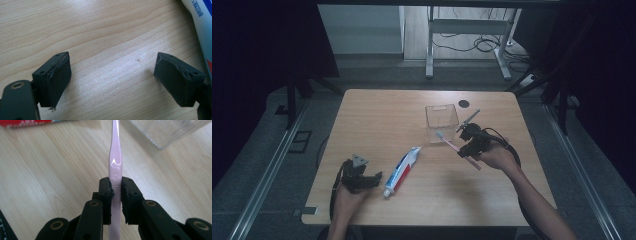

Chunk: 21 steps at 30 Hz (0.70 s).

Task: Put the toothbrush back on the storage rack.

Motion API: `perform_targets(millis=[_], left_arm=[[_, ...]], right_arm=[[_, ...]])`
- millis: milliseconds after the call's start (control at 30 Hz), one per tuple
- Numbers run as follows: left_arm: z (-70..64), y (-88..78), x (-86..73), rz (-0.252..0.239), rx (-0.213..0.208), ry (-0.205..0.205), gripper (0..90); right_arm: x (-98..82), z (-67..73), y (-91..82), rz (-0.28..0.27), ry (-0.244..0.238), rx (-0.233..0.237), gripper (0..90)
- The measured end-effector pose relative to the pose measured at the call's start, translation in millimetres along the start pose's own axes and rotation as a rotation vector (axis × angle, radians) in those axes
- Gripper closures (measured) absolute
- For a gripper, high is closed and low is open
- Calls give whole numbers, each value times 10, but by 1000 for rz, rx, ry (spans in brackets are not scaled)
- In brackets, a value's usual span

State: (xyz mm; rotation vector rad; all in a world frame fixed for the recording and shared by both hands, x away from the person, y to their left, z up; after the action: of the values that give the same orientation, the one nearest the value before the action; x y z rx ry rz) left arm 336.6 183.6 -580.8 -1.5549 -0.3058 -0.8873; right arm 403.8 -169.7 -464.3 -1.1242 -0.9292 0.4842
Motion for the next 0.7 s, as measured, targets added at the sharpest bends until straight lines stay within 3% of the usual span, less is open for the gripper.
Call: perform_targets(millis=[400,700], left_arm=[[0,0,0,0,0,0,144],[-3,-1,-1,1,0,-5,144]], right_arm=[[175,-97,-171,-127,34,-22,783],[297,-170,-197,-195,49,-35,784]])
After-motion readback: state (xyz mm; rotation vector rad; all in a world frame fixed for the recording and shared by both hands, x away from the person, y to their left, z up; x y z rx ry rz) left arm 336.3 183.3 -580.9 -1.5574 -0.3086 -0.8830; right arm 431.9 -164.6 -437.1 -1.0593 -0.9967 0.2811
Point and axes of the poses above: each handheld gripper's, and its own axes: y roughly forward along the jaws, x roughly out of its top, z roughly to its left, the point moved 5 cm from there along y, roughly forward along the jaws, and after that the axes turned 6 degrees about x, right-handed, at the moved point
